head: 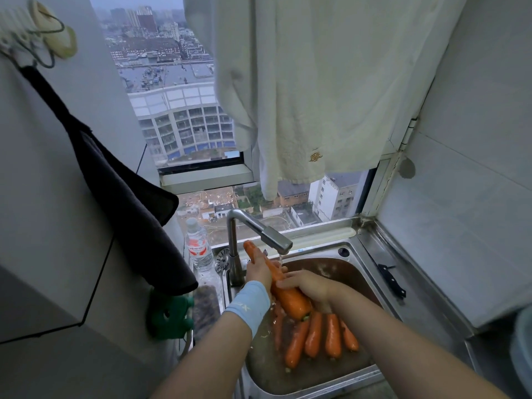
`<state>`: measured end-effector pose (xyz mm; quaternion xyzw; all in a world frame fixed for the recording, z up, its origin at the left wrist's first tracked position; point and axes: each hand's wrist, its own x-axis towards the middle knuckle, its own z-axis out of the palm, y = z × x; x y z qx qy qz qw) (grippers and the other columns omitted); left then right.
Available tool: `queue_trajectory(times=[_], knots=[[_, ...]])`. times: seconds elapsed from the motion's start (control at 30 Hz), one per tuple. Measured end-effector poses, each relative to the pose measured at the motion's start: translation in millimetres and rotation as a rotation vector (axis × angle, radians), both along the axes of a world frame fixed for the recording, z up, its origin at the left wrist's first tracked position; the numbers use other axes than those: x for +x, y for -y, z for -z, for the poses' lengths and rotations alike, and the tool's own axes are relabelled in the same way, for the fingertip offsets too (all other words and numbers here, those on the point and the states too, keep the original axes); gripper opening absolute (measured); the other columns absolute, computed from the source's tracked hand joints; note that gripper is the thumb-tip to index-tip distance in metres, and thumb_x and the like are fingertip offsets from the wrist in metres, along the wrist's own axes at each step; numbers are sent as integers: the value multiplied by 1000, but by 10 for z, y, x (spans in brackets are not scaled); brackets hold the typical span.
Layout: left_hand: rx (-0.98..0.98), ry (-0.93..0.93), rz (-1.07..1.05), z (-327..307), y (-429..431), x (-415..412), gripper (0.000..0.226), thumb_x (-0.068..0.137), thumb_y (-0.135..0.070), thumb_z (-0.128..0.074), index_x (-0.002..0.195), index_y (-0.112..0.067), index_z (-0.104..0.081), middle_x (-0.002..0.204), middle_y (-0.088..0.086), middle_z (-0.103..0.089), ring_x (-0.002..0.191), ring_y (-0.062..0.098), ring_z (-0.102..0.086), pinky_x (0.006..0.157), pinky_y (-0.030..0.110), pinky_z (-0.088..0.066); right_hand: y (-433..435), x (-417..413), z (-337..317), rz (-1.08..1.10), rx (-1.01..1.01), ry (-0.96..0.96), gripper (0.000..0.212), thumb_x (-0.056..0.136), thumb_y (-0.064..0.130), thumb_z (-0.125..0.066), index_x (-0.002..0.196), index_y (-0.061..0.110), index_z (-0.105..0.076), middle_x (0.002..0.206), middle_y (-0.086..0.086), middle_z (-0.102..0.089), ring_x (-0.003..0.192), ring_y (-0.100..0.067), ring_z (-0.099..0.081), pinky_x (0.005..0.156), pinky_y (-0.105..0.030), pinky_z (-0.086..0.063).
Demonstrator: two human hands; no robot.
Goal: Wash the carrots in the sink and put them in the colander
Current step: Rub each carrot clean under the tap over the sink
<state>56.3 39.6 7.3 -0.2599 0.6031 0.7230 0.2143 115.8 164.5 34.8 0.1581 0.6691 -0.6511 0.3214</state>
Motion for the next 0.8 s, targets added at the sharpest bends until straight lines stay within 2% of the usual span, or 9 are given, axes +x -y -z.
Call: queue_trajectory(times=[0.07,0.13,0.27,0.3,0.37,0.43,0.6,0.67,0.8], knots=[[101,5,47,44,40,2,56,91,-66,-51,130,-25,-55,112,9,-72,103,31,-70,99,51,-53,-20,-6,26,1,59,-61,35,102,28,-60,131,9,-62,122,-16,-71,110,-32,-70,102,-46,-55],[210,-46,141,-51,71,82,35,102,-36,-54,136,-27,-51,121,10,-69,112,30,-66,102,48,-50,15,-9,52,53,53,-85,47,103,45,-53,129,7,-63,115,-18,-73,106,-35,-72,98,-46,-57],[338,-85,276,-37,144,128,35,101,-6,-54,134,-17,-54,128,12,-64,115,29,-62,100,46,-50,73,-29,1,143,129,-55,75,103,63,-34,107,-3,-70,77,-14,-73,65,-27,-71,70,-38,-61],[327,-88,288,-42,161,146,35,100,-5,-54,134,-14,-54,129,13,-64,110,28,-64,98,46,-53,84,-39,-9,155,127,-45,75,106,60,-31,102,-4,-69,73,-14,-72,60,-26,-69,67,-38,-60],[259,-75,263,-17,170,137,33,100,-12,-58,133,-10,-54,125,16,-65,87,28,-65,68,40,-60,102,-60,-11,159,94,-25,72,109,54,-26,102,-5,-66,74,-16,-71,55,-26,-67,64,-38,-59],[134,-59,223,-42,129,119,31,101,-26,-58,127,-10,-55,115,18,-65,74,27,-61,49,32,-51,119,-75,19,155,82,-24,69,110,51,-26,110,-6,-65,80,-18,-72,58,-27,-68,63,-38,-60],[-22,-13,102,-55,60,-2,39,100,-43,-54,120,-10,-58,109,14,-69,101,32,-67,97,46,-54,97,-88,112,69,53,-86,35,97,32,-64,122,8,-65,117,-23,-71,102,-36,-71,94,-47,-59],[-26,-29,75,-27,67,-54,47,100,-50,-50,120,-8,-60,105,12,-71,98,31,-69,97,45,-54,45,-93,142,-2,97,-140,36,88,22,-73,122,13,-67,117,-18,-73,108,-37,-70,101,-50,-55],[56,-34,88,-84,114,-28,46,101,-52,-46,127,-14,-54,101,8,-69,92,26,-67,87,41,-53,76,-109,102,-21,208,-233,37,99,41,-63,125,15,-66,114,-10,-74,102,-26,-73,98,-45,-57]])
